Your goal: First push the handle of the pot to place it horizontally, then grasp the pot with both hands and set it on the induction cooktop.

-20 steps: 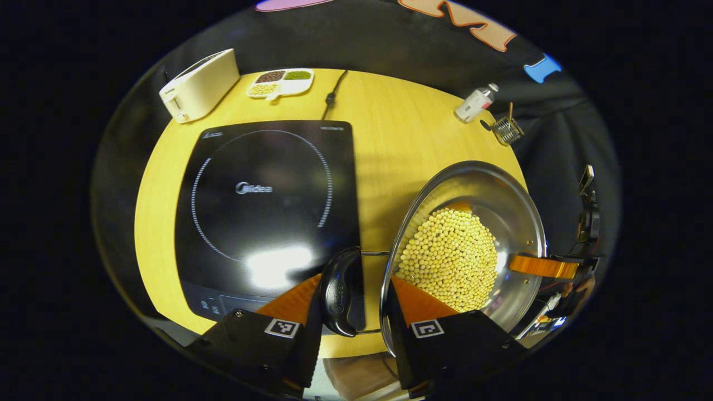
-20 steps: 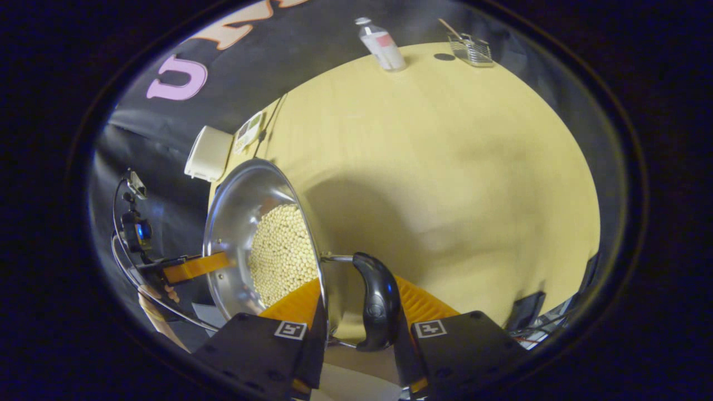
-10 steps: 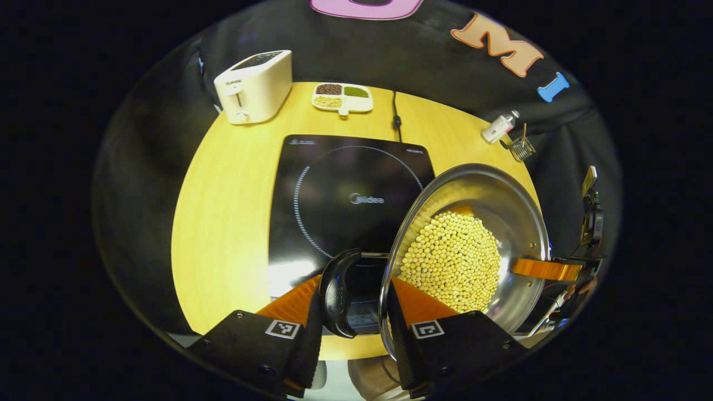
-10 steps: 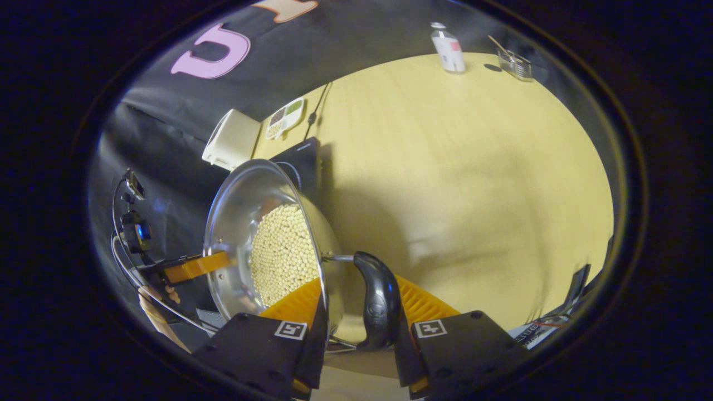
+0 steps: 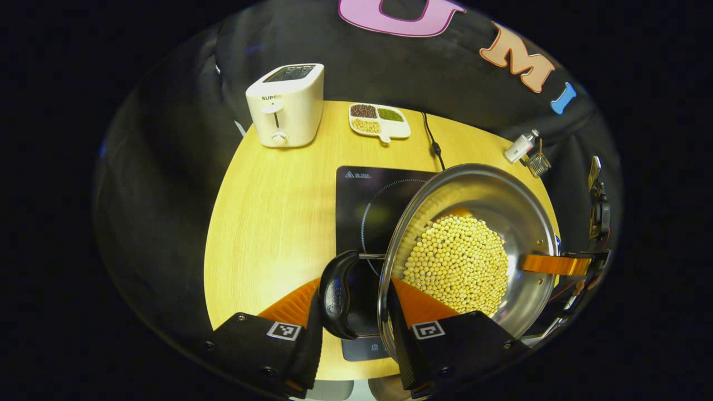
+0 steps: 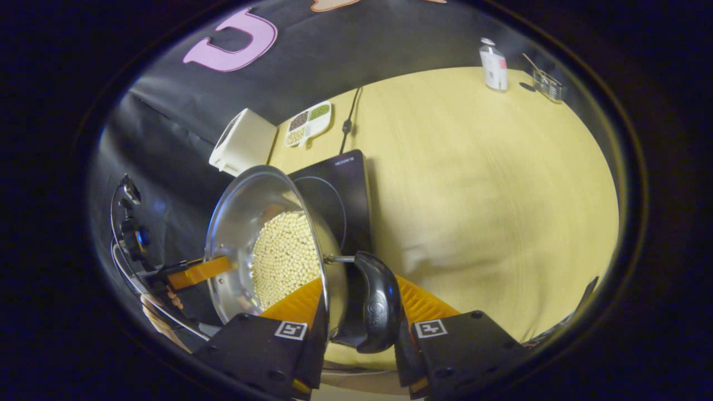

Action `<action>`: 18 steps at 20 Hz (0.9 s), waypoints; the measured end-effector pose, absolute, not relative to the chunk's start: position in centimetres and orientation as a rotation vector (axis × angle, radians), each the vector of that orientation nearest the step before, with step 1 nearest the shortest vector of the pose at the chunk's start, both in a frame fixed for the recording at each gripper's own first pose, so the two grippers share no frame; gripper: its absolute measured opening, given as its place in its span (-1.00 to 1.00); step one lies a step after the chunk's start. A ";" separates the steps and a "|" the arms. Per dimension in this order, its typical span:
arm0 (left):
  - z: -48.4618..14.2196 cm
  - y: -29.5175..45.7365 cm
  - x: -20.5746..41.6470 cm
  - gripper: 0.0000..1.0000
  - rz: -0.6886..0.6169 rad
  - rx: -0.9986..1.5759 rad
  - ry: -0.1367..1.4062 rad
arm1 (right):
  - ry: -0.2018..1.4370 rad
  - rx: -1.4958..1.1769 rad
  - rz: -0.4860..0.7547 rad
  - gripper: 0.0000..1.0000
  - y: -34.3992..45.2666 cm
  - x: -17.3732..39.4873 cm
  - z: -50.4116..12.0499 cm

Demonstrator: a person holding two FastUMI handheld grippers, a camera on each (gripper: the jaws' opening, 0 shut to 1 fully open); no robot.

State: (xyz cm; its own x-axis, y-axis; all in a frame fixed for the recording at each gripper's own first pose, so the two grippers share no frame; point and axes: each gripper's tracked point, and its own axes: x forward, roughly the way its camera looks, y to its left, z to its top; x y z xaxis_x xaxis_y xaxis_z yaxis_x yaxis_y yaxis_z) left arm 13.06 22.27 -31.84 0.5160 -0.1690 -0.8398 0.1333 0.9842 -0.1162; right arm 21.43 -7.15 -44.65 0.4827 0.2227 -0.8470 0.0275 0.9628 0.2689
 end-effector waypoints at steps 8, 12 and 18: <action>-33.3 23.3 16.2 0.14 -0.132 -0.036 0.997 | 1.037 0.261 0.099 -0.02 -7.7 22.8 -44.4; -34.1 23.7 17.0 0.17 -0.126 -0.028 1.002 | 1.046 0.257 0.095 0.10 -7.8 22.8 -44.8; -34.1 24.0 17.7 0.20 -0.117 0.006 0.989 | 1.055 0.268 0.092 0.10 -8.2 22.7 -45.0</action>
